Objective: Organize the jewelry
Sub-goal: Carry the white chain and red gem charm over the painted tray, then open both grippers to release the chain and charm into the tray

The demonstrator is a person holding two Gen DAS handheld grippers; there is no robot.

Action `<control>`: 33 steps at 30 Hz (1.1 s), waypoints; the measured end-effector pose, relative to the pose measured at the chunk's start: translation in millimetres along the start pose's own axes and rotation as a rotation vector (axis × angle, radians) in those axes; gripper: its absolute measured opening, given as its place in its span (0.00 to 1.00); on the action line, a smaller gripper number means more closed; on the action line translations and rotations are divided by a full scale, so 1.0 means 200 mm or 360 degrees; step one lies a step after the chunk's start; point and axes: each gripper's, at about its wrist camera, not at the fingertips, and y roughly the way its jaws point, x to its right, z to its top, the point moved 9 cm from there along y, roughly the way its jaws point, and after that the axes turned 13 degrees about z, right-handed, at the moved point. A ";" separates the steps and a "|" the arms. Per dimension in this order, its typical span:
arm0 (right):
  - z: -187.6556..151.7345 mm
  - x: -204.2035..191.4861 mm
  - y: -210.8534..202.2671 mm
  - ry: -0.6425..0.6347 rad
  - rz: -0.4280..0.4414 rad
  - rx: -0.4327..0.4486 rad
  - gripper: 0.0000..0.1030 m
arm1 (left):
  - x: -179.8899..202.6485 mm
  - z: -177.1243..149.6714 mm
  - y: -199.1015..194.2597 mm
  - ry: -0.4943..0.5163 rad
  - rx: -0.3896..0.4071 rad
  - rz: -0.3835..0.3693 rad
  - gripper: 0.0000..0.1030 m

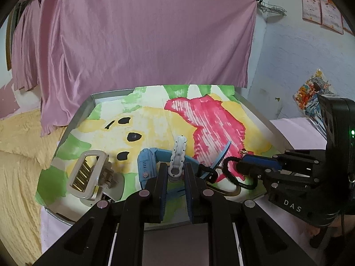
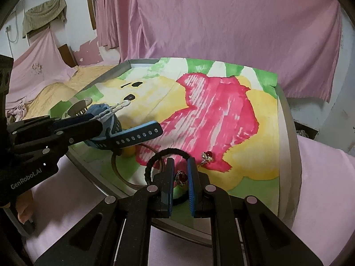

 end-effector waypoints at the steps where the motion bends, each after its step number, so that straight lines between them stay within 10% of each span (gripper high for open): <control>1: 0.00 0.00 0.00 0.0008 0.0005 0.0000 0.10 | 0.00 0.00 0.00 -0.0003 0.0003 0.0000 0.14; 13: 0.02 0.04 -0.05 0.0038 -0.0016 0.0090 0.31 | -0.02 0.02 -0.02 -0.0055 0.0067 -0.0043 0.21; 18: 0.04 0.05 -0.11 0.0048 -0.0034 0.0167 0.40 | -0.04 0.05 -0.08 -0.0098 0.0163 -0.0050 0.56; 33: 0.08 0.06 -0.37 0.0084 -0.0085 0.0565 0.78 | -0.17 0.06 -0.21 -0.0300 0.0340 -0.0008 0.95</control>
